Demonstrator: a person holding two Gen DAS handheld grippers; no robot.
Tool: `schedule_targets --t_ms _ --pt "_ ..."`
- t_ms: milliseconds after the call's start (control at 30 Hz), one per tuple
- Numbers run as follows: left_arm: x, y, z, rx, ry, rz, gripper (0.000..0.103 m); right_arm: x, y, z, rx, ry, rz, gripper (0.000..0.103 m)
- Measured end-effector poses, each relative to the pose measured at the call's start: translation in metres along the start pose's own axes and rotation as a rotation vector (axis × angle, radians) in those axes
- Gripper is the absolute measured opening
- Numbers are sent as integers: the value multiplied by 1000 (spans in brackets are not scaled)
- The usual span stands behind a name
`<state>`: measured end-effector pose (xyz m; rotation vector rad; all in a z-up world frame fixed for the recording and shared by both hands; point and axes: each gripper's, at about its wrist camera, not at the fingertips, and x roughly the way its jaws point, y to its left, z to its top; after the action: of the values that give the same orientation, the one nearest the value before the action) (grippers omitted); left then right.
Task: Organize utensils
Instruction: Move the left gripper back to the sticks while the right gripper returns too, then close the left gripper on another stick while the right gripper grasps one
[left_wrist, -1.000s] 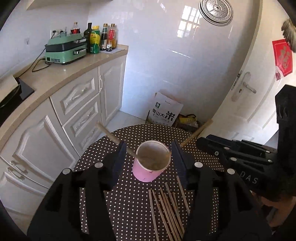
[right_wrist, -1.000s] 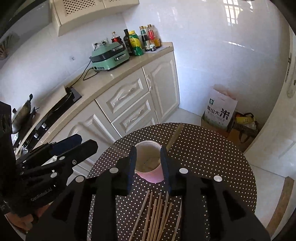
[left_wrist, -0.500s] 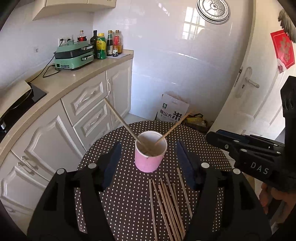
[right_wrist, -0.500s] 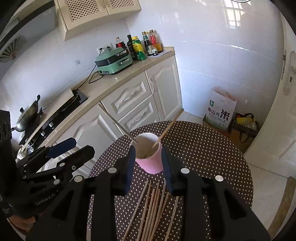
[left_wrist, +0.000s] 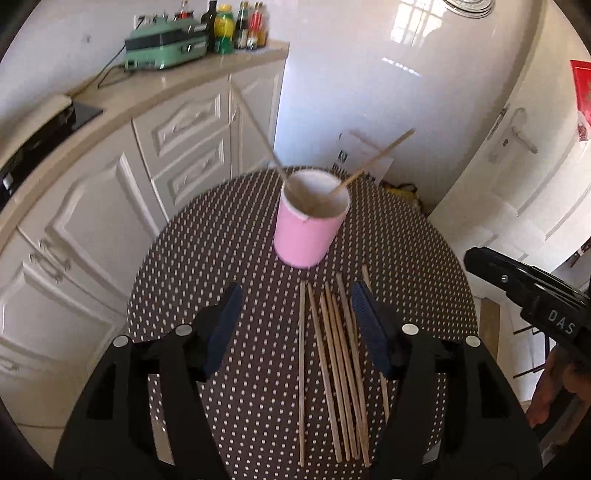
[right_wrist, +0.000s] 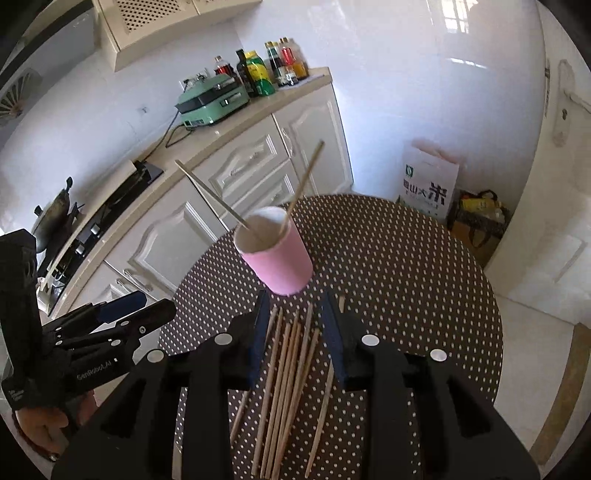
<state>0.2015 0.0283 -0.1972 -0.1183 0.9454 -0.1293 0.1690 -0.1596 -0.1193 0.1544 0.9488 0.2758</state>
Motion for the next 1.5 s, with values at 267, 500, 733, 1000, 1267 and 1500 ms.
schedule_targets --t_ms 267,500,733,1000,1267,1500 --pt "26 9 -14 -2 102 -5 61 24 -2 -18 20 68 -28 28" --pt "69 9 -21 29 212 -28 61 49 -7 -30 47 130 -68 28" --pt "126 14 -26 0 339 -64 61 74 -18 -39 97 200 -111 28" --pt "176 3 -20 64 435 -69 43 92 -31 -43 156 264 -151 28" --pt "194 -6 -8 107 441 -63 34 115 -37 -41 172 328 -159 28" --pt "192 6 -7 114 416 -34 14 143 -34 -33 127 395 -155 28"
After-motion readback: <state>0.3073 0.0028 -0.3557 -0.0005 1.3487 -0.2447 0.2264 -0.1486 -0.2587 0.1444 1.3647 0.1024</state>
